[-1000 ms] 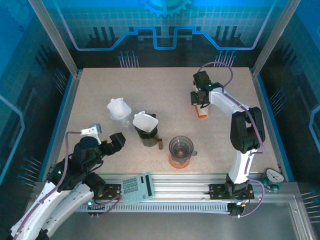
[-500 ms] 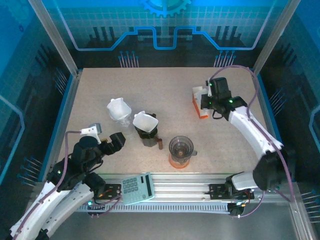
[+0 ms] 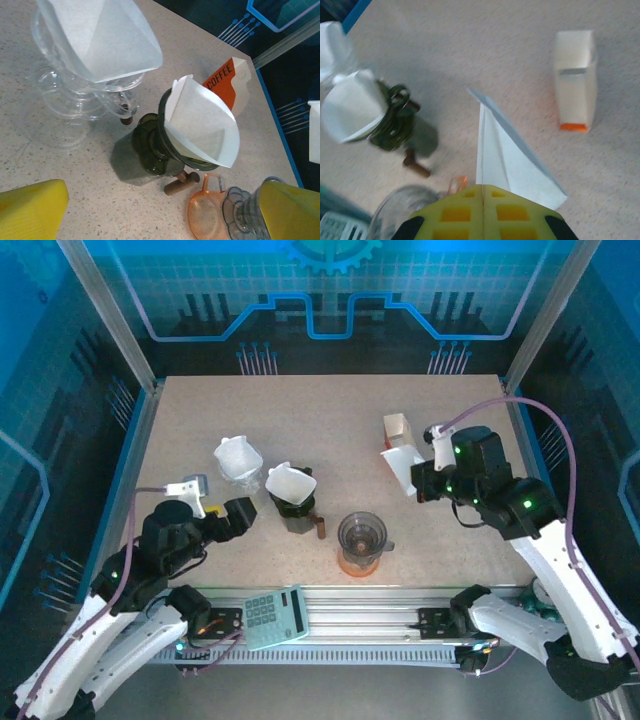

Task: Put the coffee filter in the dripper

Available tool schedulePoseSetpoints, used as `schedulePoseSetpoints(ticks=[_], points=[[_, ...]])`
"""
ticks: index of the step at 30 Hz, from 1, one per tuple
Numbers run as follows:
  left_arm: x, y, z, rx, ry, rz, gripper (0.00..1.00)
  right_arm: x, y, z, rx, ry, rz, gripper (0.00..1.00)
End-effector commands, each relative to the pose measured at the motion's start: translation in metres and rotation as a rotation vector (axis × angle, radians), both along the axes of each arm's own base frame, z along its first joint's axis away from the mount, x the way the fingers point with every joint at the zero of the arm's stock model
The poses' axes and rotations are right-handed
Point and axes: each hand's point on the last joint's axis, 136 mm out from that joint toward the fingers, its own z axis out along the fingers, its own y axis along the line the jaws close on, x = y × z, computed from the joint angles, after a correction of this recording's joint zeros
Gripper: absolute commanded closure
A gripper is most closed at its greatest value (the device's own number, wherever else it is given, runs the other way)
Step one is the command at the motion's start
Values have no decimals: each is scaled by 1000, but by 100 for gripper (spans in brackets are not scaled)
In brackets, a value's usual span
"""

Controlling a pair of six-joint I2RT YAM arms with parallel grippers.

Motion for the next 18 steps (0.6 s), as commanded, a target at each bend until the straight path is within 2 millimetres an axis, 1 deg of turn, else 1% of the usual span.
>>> schedulePoseSetpoints(ticks=[1, 4, 8, 11, 14, 18], points=[[0, -12, 23, -25, -52, -71, 1, -48, 4, -7, 1, 154, 96, 100], [1, -23, 29, -45, -56, -123, 1, -69, 9, -7, -1, 218, 144, 100], [3, -40, 30, -72, -35, -193, 1, -89, 15, -11, -24, 300, 197, 100], [4, -51, 28, -80, -18, -240, 1, -97, 19, -15, -65, 352, 220, 100], [6, -58, 27, -88, -14, -269, 1, -101, 27, -13, -87, 382, 247, 100], [5, -66, 25, -96, -6, -309, 1, -100, 35, -13, -149, 410, 269, 100]])
